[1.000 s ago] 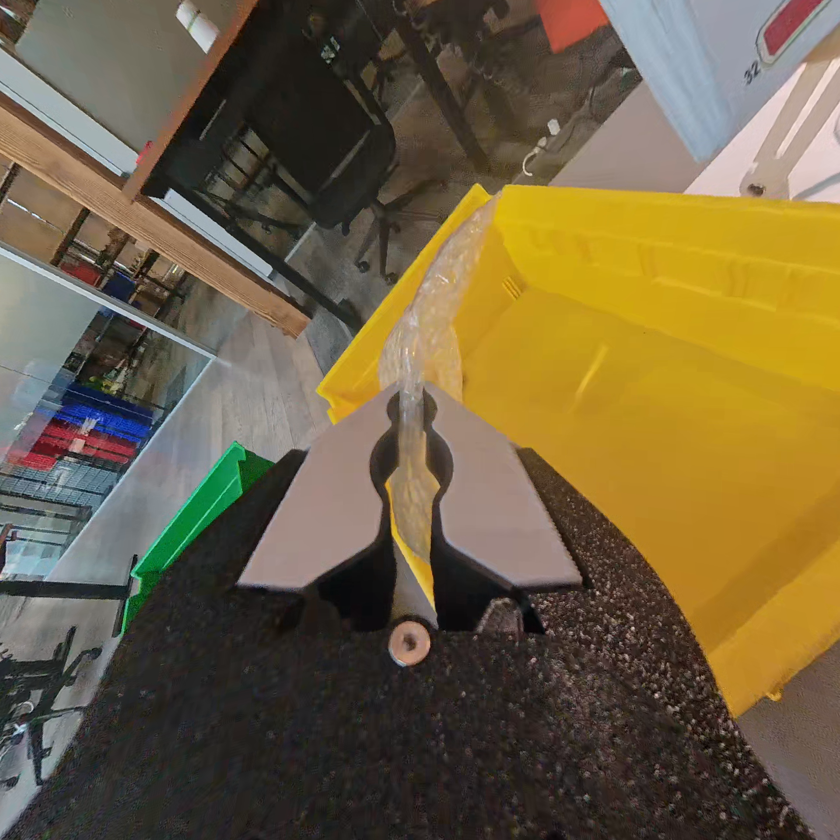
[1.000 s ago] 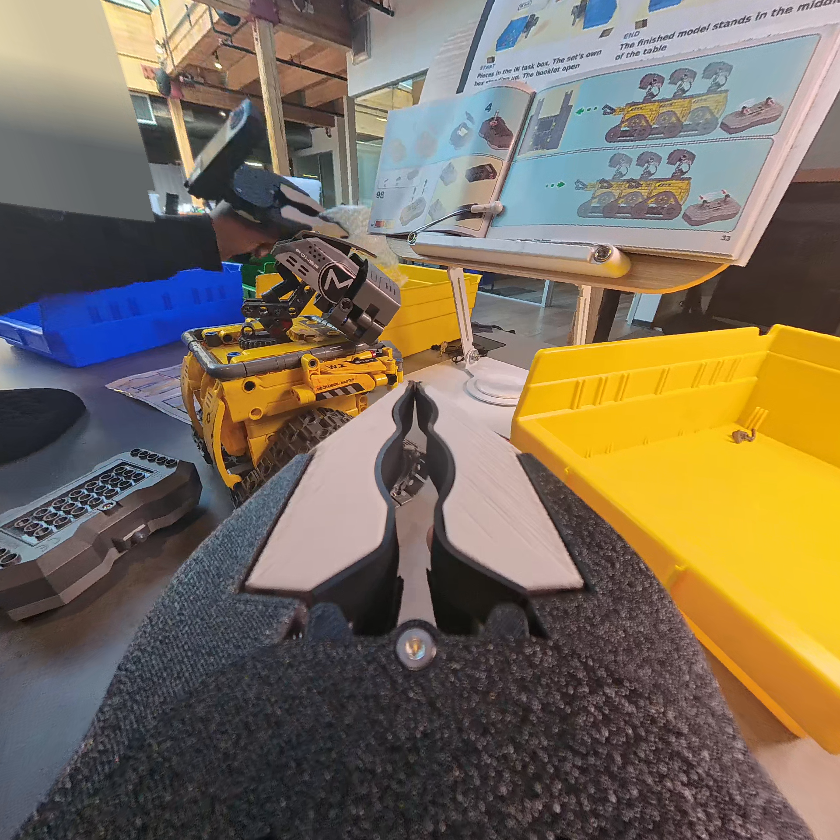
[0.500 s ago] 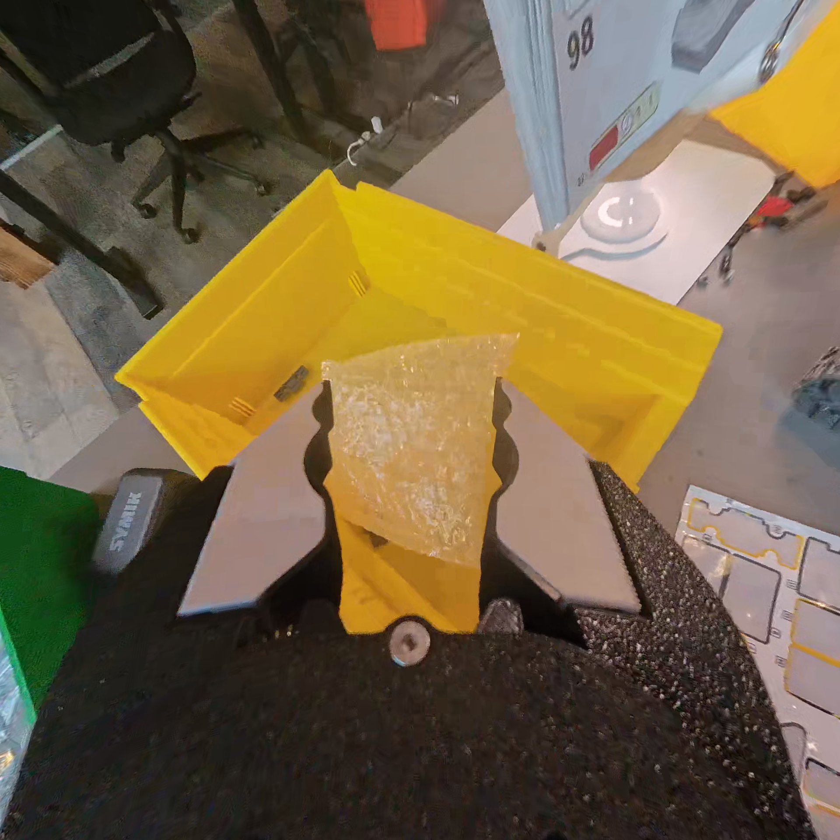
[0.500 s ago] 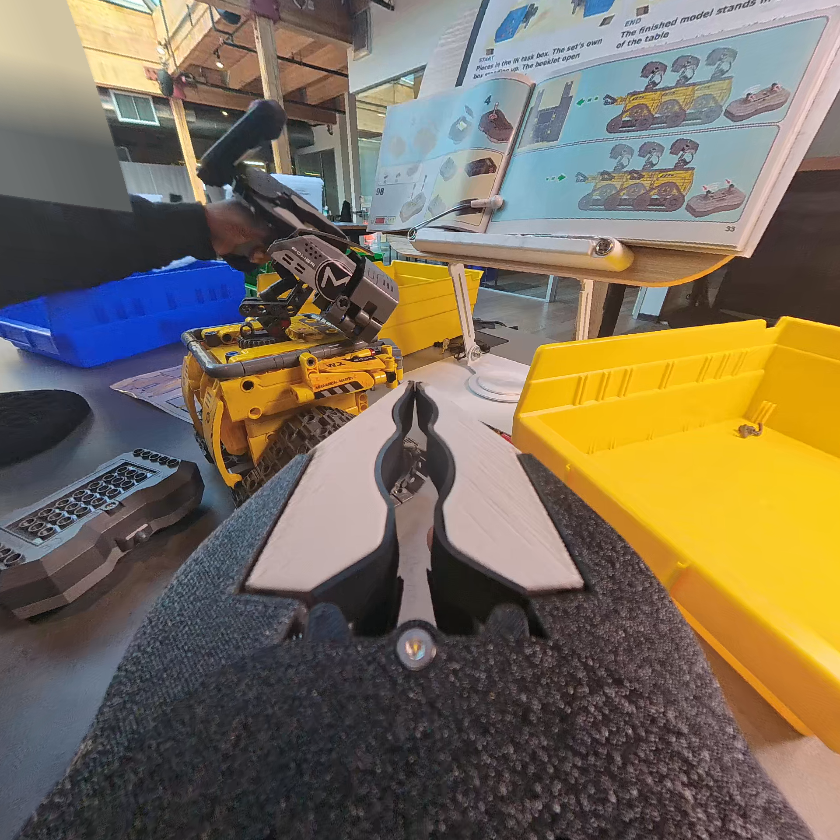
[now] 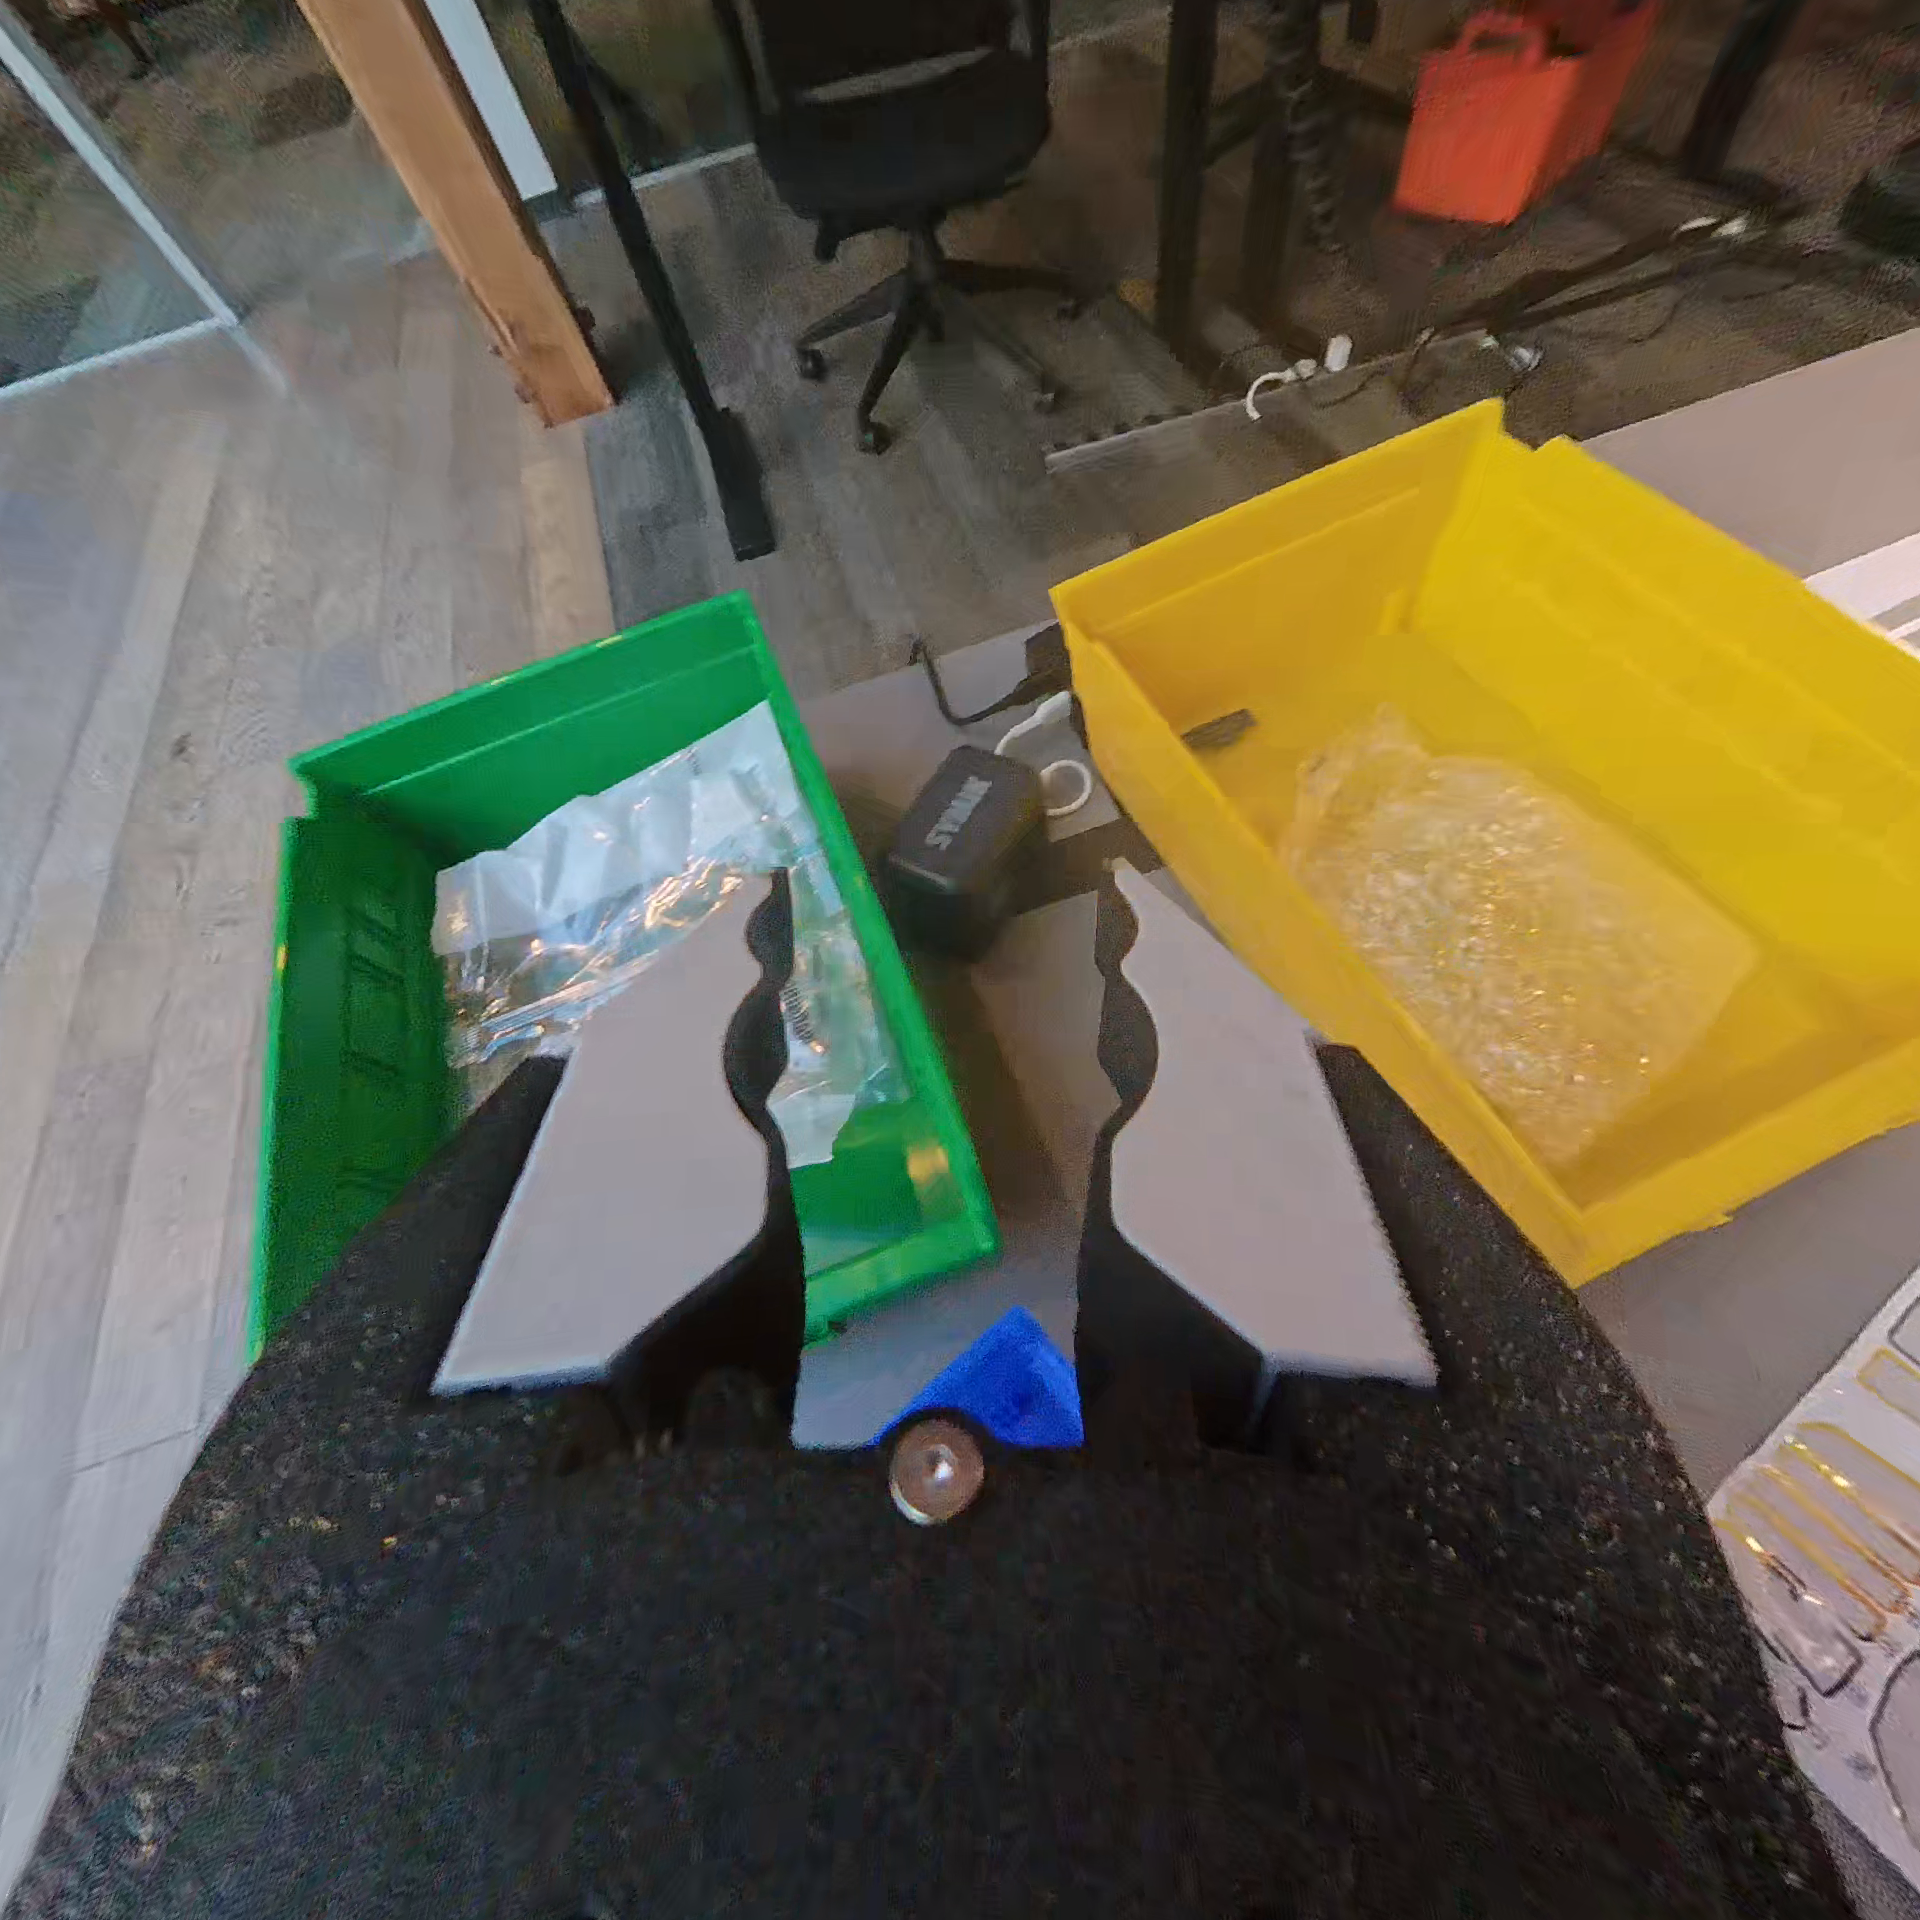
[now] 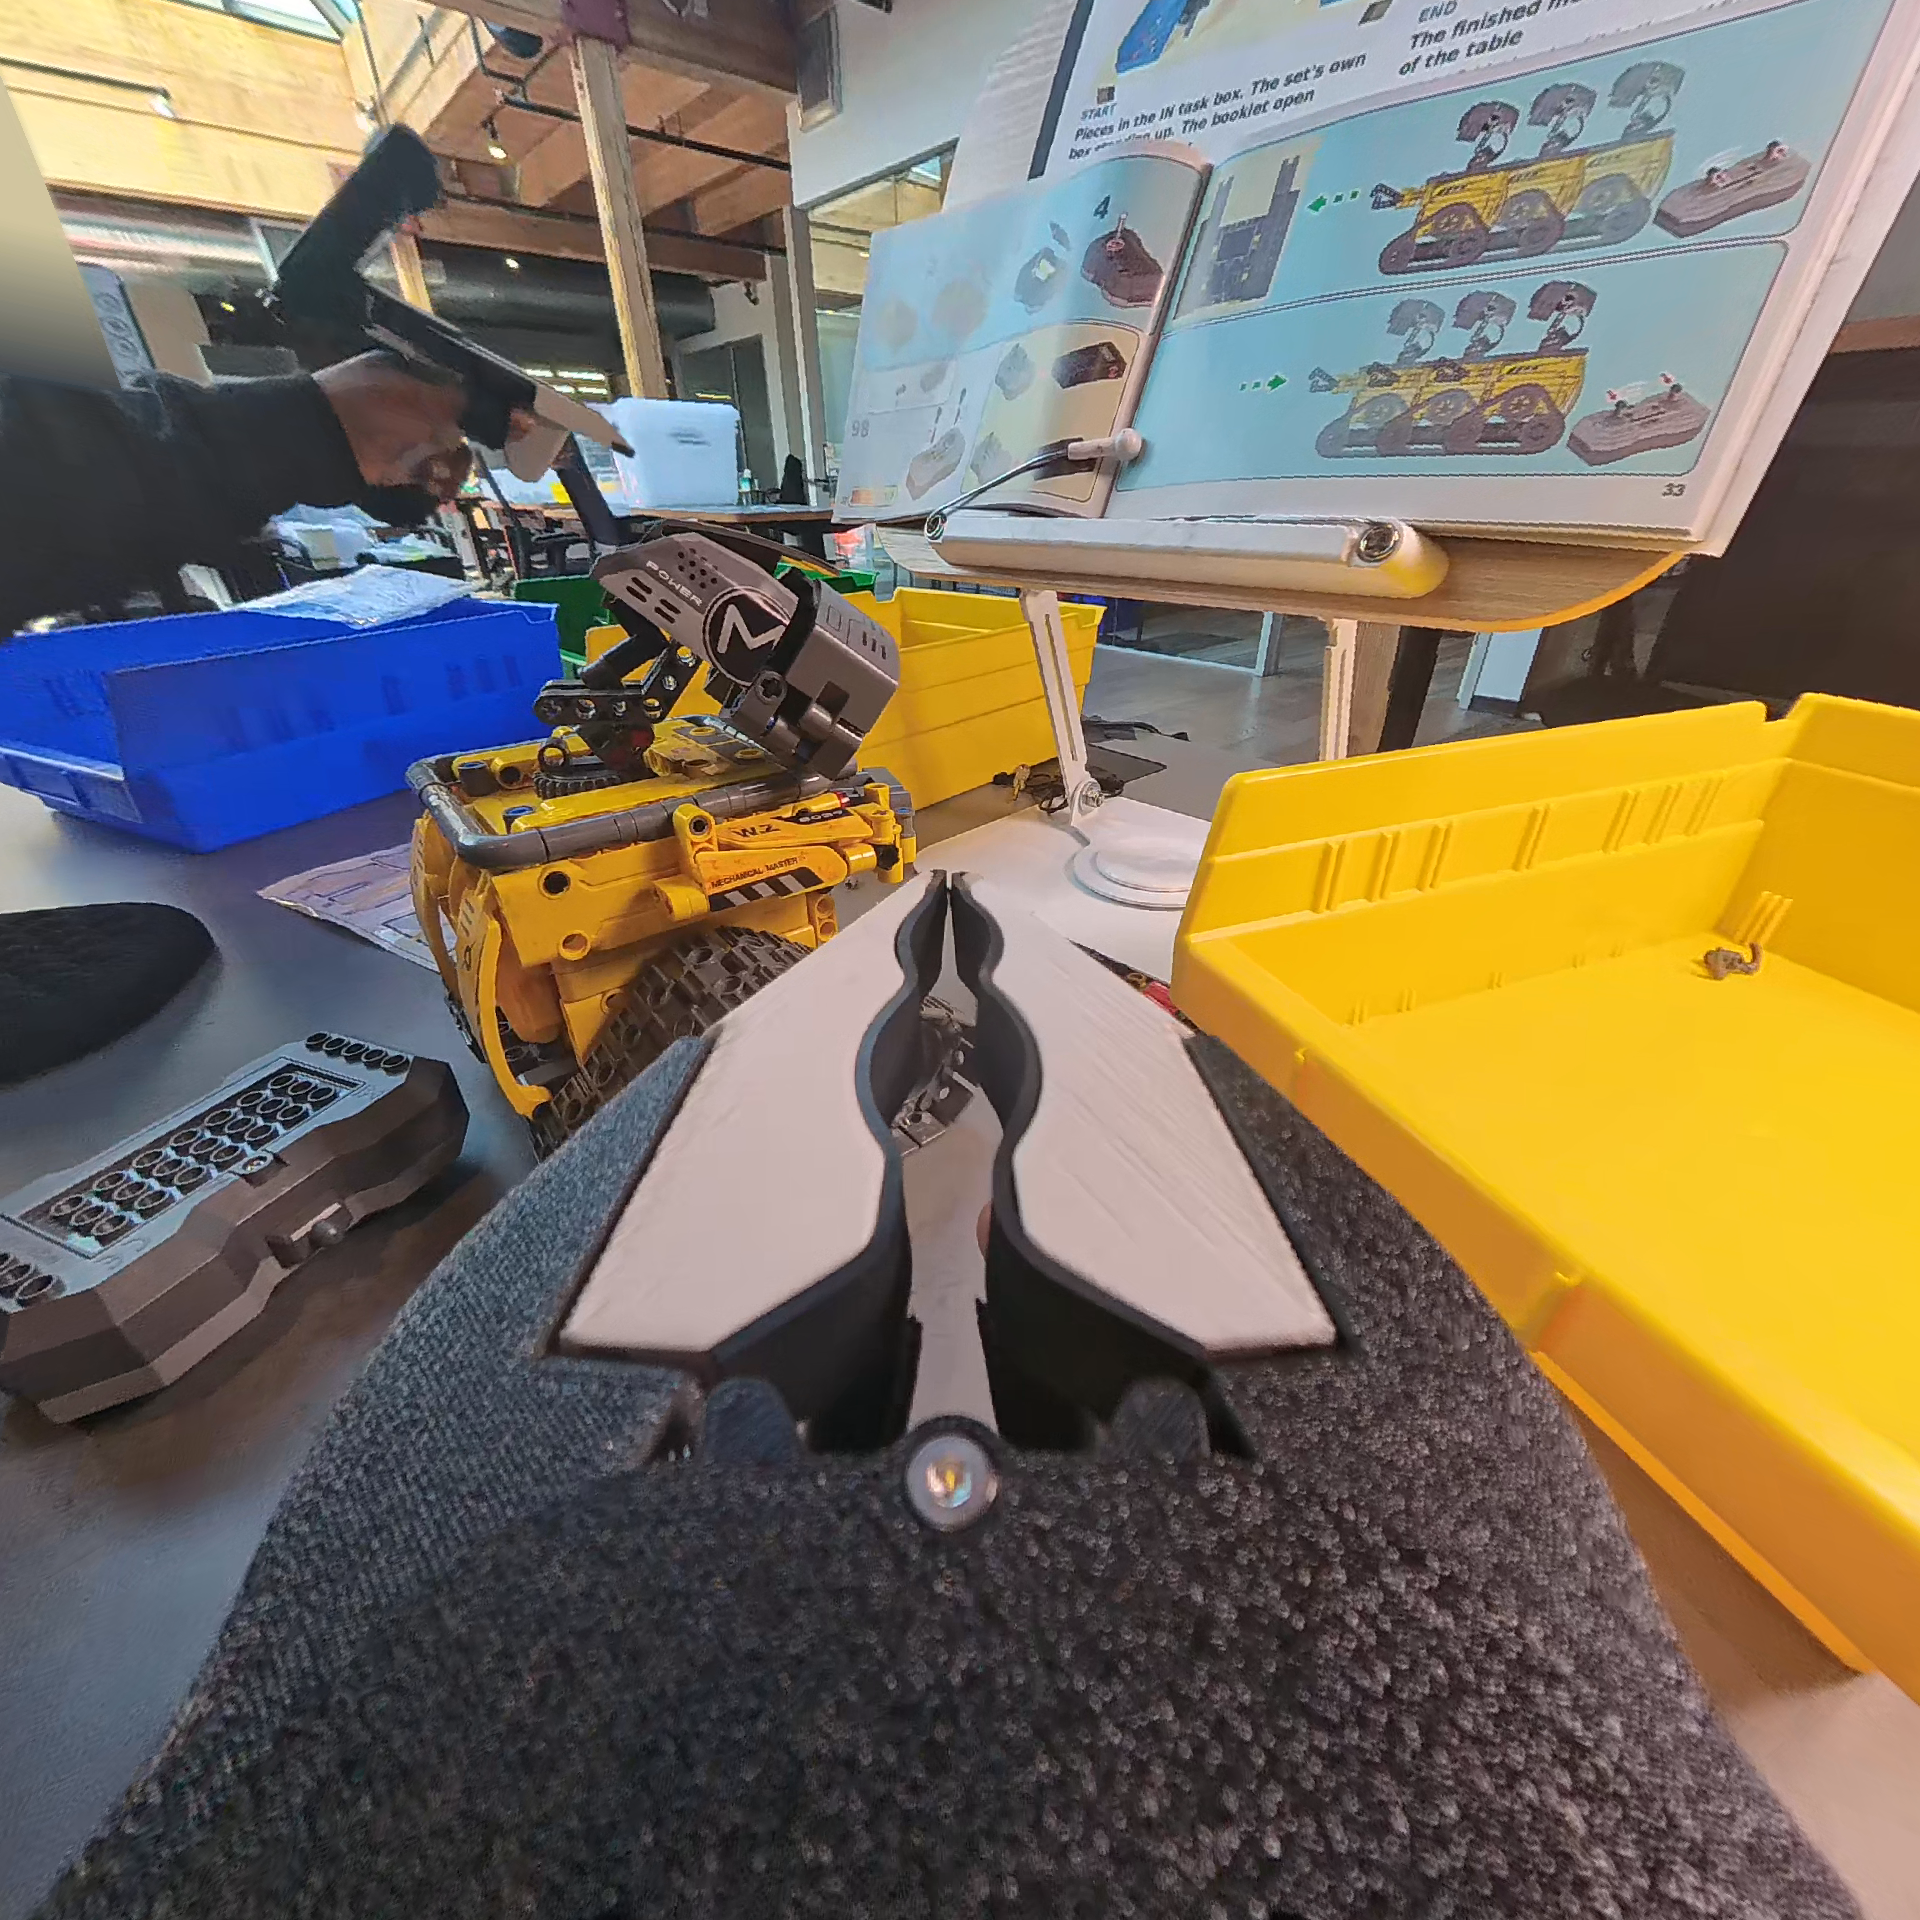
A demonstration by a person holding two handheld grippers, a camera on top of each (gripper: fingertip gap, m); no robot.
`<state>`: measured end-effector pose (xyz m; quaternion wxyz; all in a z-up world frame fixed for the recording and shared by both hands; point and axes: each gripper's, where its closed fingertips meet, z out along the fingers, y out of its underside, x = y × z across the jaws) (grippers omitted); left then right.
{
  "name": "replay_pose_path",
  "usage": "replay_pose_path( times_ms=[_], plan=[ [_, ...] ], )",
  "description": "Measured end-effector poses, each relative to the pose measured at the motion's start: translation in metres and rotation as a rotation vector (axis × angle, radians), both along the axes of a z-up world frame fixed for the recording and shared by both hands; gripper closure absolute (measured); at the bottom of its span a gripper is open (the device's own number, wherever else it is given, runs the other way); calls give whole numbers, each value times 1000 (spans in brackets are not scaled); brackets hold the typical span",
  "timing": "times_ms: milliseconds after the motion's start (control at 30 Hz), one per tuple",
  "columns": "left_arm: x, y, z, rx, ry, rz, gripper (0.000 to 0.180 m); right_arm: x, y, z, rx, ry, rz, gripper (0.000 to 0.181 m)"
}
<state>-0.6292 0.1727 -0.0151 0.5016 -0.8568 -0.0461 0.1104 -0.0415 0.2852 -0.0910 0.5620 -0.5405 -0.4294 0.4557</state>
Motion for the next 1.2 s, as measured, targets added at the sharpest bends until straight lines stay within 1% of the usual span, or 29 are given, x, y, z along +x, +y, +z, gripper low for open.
replay_pose_path(
  times_ms=[67, 100, 200, 267, 333, 400, 433, 467, 500, 533, 567, 600, 633, 667, 700, 800, 933, 1033, 1100, 1133, 1167, 1200],
  plan=[
    [-36, -16, -11, -87, 24, 82, 125, 1, 2, 0, -12, 4, -6, 180],
    [-49, -21, -17, -130, 3, 99, 125, 1, 3, 0, -19, 8, -9, 180],
    [-88, -31, -42, -288, -26, 156, 117, 4, 6, 1, -38, 26, -14, 179],
    [-99, -30, -68, -414, -37, 106, 115, 5, 8, 3, -49, 38, -18, 179],
    [-113, -32, -95, -580, 86, 36, 110, 8, 10, 4, -55, 51, -29, 179],
    [-122, -41, -127, -796, 191, -54, 99, 11, 12, 2, -68, 46, -44, 178],
    [-124, -47, -143, -893, 207, -102, 91, 13, 13, 1, -73, 40, -54, 178],
    [-126, -49, -156, -964, 221, -146, 88, 15, 15, 0, -80, 39, -67, 178],
    [-130, -47, -165, -1001, 259, -170, 87, 16, 18, 0, -92, 43, -79, 178],
    [-135, -41, -171, -1010, 293, -187, 92, 17, 22, -1, -109, 46, -92, 178],
    [-137, -35, -176, -1009, 309, -200, 103, 18, 25, -2, -128, 47, -101, 178],
    [-139, -31, -181, -1009, 315, -214, 119, 19, 28, -3, -146, 47, -110, 178],
    [-140, -28, -186, -1017, 323, -232, 127, 20, 31, -5, -161, 46, -122, 178],
    [-144, -26, -186, -1018, 347, -240, 142, 20, 34, -6, -172, 45, -133, 178],
    [-146, -22, -183, -997, 357, -253, 167, 21, 36, -7, -180, 43, -145, 178],
    [-156, -9, -153, -858, 315, -213, 179, 22, 40, -9, -194, 35, -174, 178],
    [-167, -9, -105, -704, 261, -175, 180, 21, 41, -12, -189, 10, -195, 178],
    [-169, -16, -89, -666, 262, -170, 179, 18, 41, -15, -179, -21, -199, 178],
    [-164, -20, -92, -671, 255, -193, 176, 15, 40, -17, -174, -42, -196, 178],
    [-163, -21, -97, -686, 273, -198, 169, 14, 40, -18, -172, -50, -195, 178],
    [-159, -23, -105, -711, 275, -218, 157, 14, 40, -18, -170, -56, -195, 178],
    [-154, -26, -115, -745, 264, -244, 139, 13, 40, -19, -169, -60, -197, 178]
  ],
)
